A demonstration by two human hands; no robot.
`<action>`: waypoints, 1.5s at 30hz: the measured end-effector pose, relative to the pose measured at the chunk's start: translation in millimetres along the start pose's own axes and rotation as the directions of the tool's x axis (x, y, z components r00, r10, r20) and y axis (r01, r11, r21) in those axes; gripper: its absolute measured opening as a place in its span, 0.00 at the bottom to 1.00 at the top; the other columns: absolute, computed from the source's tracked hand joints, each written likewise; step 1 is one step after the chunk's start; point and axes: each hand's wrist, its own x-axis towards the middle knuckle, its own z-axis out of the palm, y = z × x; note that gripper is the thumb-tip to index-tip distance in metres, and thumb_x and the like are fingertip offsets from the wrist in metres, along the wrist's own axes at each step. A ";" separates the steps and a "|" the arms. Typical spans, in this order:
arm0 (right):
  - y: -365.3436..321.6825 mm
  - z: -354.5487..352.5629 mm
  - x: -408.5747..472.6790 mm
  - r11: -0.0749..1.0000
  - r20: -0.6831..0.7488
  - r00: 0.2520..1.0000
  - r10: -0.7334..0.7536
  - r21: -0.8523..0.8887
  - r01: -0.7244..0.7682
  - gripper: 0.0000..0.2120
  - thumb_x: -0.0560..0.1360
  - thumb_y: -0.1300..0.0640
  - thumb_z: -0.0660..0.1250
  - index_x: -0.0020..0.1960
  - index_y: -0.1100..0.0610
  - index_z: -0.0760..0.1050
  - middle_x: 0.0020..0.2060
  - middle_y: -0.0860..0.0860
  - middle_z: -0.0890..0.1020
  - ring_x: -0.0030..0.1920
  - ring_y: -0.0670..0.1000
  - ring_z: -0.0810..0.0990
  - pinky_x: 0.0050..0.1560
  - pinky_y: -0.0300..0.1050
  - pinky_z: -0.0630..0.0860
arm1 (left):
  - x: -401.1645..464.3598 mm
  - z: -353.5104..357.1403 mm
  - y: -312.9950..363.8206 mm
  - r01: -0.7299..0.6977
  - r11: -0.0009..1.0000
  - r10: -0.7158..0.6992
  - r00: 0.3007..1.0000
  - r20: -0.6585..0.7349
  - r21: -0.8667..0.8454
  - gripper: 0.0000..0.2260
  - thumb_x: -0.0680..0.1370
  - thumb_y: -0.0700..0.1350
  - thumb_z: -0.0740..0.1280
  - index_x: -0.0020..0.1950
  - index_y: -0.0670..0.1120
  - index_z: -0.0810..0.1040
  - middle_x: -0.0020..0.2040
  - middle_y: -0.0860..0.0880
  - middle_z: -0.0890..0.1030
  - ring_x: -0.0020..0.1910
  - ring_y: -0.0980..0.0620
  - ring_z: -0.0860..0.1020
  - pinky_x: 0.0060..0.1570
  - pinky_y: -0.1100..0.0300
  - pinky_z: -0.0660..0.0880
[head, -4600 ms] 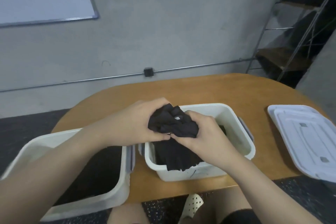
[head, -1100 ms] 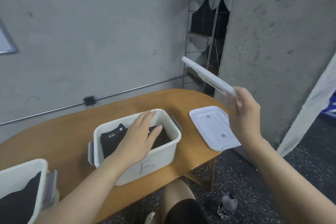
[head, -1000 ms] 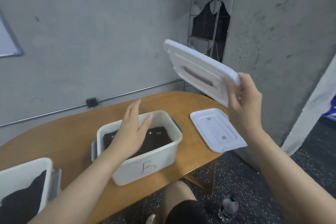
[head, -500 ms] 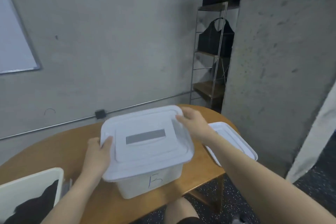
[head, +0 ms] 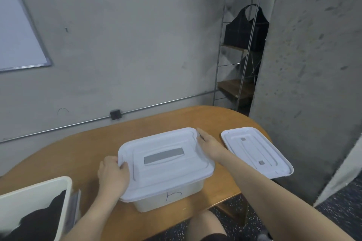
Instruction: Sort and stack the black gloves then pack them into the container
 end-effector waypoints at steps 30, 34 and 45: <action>14.4 12.4 -22.9 0.975 -0.123 0.968 0.217 -0.009 -0.220 0.18 0.79 0.41 0.67 0.55 0.57 0.75 0.46 0.51 0.82 0.46 0.52 0.81 0.45 0.49 0.79 | -36.4 -10.9 -11.4 0.320 0.803 -0.203 0.940 0.274 -0.502 0.16 0.81 0.51 0.70 0.63 0.42 0.79 0.53 0.47 0.84 0.52 0.48 0.82 0.44 0.57 0.76; 20.1 22.0 -26.0 0.992 -0.258 0.958 0.124 0.003 -0.128 0.15 0.78 0.43 0.68 0.47 0.56 0.77 0.42 0.52 0.82 0.46 0.56 0.82 0.47 0.54 0.78 | -42.5 -4.8 -4.5 0.206 0.815 -0.145 0.977 0.154 -0.542 0.10 0.81 0.46 0.70 0.61 0.45 0.78 0.51 0.50 0.83 0.50 0.50 0.82 0.41 0.59 0.75; 21.4 28.9 -29.0 0.988 -0.409 0.910 -0.062 -0.157 -0.003 0.17 0.79 0.49 0.68 0.35 0.52 0.69 0.28 0.48 0.71 0.30 0.50 0.70 0.32 0.46 0.64 | -42.9 0.0 -6.7 0.101 0.823 -0.108 0.994 0.021 -0.559 0.15 0.79 0.43 0.73 0.65 0.49 0.75 0.57 0.52 0.82 0.55 0.51 0.82 0.55 0.53 0.79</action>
